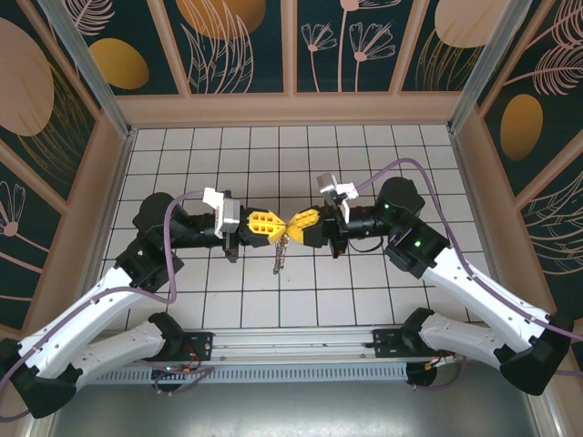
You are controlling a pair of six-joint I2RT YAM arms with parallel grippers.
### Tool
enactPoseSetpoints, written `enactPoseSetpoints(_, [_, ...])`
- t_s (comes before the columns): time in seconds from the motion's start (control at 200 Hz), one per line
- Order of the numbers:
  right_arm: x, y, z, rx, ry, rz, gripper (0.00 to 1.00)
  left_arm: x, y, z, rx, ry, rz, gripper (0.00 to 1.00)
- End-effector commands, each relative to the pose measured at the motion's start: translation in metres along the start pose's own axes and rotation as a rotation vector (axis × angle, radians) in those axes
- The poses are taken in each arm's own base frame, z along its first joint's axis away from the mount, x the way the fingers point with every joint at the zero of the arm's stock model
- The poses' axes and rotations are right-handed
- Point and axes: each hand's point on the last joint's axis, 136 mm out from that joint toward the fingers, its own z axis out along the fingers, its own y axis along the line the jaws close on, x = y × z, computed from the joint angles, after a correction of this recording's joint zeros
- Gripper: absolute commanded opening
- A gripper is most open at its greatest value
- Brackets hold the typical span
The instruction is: Put the keys on the keyring
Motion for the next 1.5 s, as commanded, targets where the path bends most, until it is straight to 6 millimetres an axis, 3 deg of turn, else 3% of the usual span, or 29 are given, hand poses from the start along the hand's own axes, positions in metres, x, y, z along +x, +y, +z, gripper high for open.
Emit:
enactPoseSetpoints(0.0, [0.006,-0.029,0.002,0.083,0.005,0.065,0.0,-0.038,-0.032,-0.005,0.142,-0.107,0.102,0.0])
enactPoseSetpoints(0.996, [-0.015,-0.026,0.012,0.054,-0.01,-0.014,0.0,-0.039,-0.032,-0.002,0.162,-0.116,0.091,0.0])
enactPoseSetpoints(1.236, [-0.006,-0.027,0.005,0.159,0.015,-0.038,0.0,-0.039,-0.02,-0.003,0.078,-0.113,0.105,0.0])
enactPoseSetpoints(1.491, [0.002,-0.016,-0.001,0.23,0.047,-0.088,0.1,-0.034,-0.014,-0.001,0.05,-0.107,0.098,0.0])
